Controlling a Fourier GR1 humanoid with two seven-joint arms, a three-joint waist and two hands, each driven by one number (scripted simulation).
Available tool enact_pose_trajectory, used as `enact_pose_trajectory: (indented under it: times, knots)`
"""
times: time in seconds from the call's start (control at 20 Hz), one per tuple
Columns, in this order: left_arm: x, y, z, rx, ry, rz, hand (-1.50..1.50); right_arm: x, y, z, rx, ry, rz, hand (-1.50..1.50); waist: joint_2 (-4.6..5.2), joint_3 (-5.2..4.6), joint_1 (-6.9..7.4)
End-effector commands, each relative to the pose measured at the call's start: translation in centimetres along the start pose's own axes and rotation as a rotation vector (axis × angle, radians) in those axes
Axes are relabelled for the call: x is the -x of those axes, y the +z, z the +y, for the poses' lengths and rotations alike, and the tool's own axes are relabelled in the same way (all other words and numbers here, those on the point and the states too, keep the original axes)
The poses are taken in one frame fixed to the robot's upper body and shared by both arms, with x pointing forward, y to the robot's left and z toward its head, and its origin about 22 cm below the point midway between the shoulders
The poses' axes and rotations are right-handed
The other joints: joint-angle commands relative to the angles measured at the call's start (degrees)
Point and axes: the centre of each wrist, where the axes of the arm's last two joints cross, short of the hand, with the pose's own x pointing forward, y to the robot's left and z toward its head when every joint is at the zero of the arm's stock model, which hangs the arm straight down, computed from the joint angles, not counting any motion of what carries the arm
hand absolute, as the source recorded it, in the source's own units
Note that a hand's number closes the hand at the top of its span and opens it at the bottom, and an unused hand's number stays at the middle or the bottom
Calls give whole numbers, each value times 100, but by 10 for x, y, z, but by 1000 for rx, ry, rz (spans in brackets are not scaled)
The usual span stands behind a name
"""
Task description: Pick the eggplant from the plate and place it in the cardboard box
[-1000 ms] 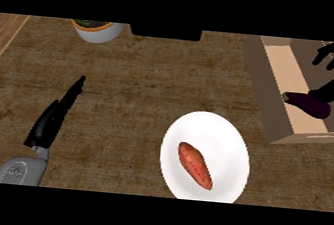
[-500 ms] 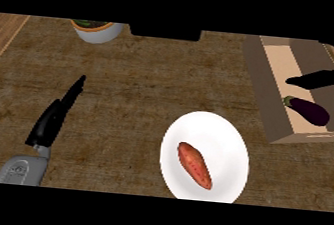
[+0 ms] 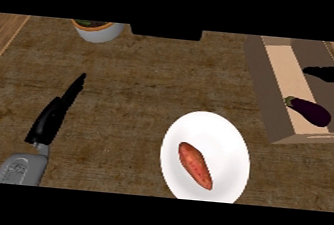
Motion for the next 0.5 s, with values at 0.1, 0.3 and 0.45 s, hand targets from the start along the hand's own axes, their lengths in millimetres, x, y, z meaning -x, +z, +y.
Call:
enact_pose_trajectory:
  times: [0.1,0.3,0.45]
  knots:
    - [-1,5,11,-4,6,-5,0,25,11,-57,154,-129,-63,-150,-1,3,26]
    - [0,-11,11,3,-3,-28,0,48,25,-79,210,-149,-66,-150,65,10,57]
    - [3,-1,-2,21,-4,-20,0,69,39,-80,288,-187,-89,-150,48,13,81]
